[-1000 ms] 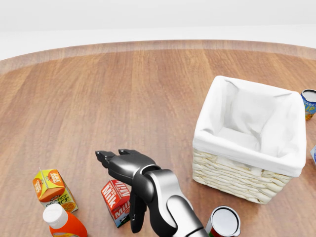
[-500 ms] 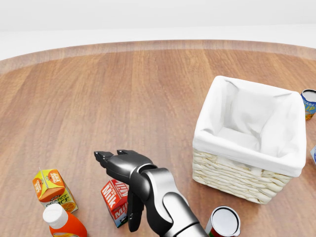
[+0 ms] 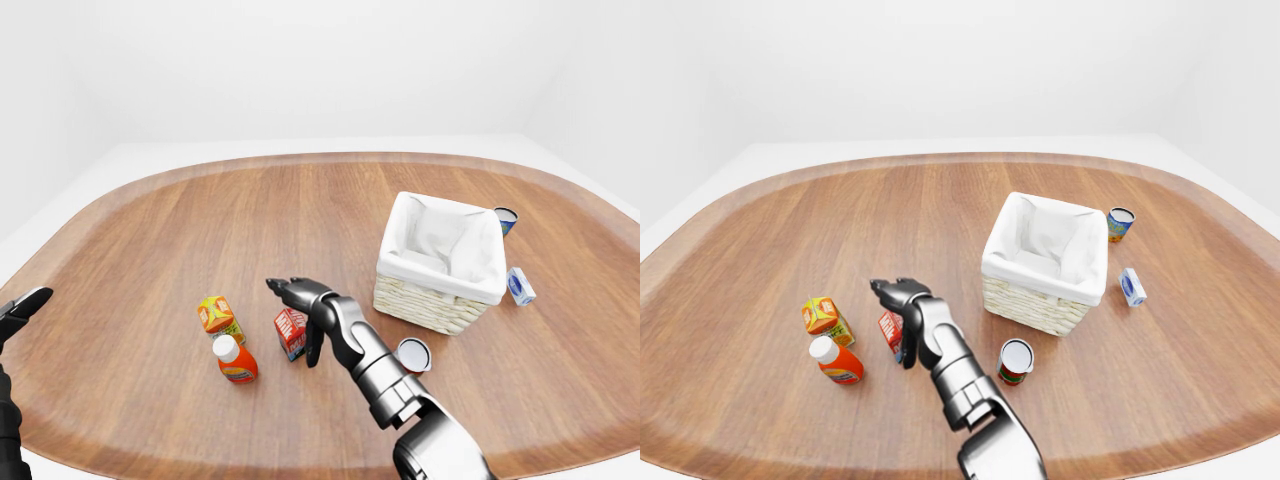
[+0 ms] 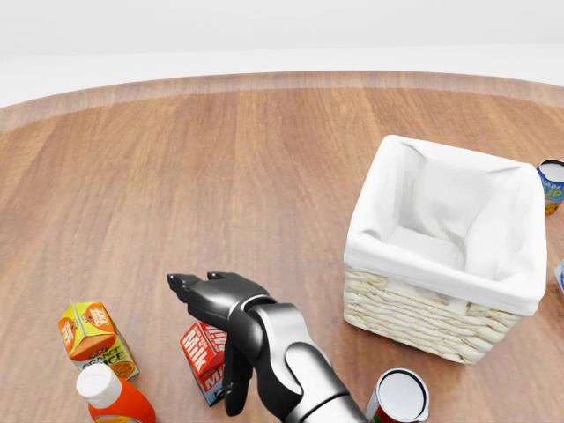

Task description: Pick the milk and place it in the basket.

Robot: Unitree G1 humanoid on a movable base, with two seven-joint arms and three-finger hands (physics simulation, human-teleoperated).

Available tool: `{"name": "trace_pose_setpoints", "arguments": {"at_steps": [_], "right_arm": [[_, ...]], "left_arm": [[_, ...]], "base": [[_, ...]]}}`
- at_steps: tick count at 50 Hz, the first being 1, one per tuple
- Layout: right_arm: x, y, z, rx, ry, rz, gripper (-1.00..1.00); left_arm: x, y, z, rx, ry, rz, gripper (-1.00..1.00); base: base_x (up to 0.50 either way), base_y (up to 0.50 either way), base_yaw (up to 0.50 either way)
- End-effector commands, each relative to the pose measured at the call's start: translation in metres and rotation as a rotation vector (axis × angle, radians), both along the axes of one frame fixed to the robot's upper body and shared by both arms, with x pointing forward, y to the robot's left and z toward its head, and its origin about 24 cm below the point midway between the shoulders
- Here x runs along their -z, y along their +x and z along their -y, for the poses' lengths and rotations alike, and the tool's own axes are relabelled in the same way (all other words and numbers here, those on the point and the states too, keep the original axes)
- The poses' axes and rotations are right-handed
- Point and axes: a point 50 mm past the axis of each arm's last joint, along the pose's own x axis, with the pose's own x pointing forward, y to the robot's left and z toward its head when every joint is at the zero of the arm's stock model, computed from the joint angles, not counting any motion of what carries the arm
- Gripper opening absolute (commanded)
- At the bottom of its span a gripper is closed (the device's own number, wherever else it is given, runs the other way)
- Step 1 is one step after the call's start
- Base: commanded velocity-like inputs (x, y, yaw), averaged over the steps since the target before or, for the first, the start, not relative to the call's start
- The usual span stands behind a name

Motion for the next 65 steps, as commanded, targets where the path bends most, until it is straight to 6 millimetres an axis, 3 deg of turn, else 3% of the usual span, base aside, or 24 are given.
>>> {"name": "trace_pose_setpoints", "arguments": {"at_steps": [1, 18, 65], "right_arm": [[0.006, 0.001, 0.000, 0.014, 0.005, -0.014, 0.98], [0.019, 0.003, 0.002, 0.053, 0.014, -0.044, 0.98], [0.025, 0.006, -0.001, 0.074, 0.016, -0.071, 0.98]], "left_arm": [[0.000, 0.000, 0.000, 0.001, -0.001, 0.001, 1.00], [0.000, 0.000, 0.000, 0.003, -0.002, 0.002, 1.00], [0.000, 0.000, 0.000, 0.004, -0.002, 0.004, 1.00]], "base": [[0.00, 0.00, 0.00], [0.00, 0.00, 0.00], [0.00, 0.00, 0.00]]}}
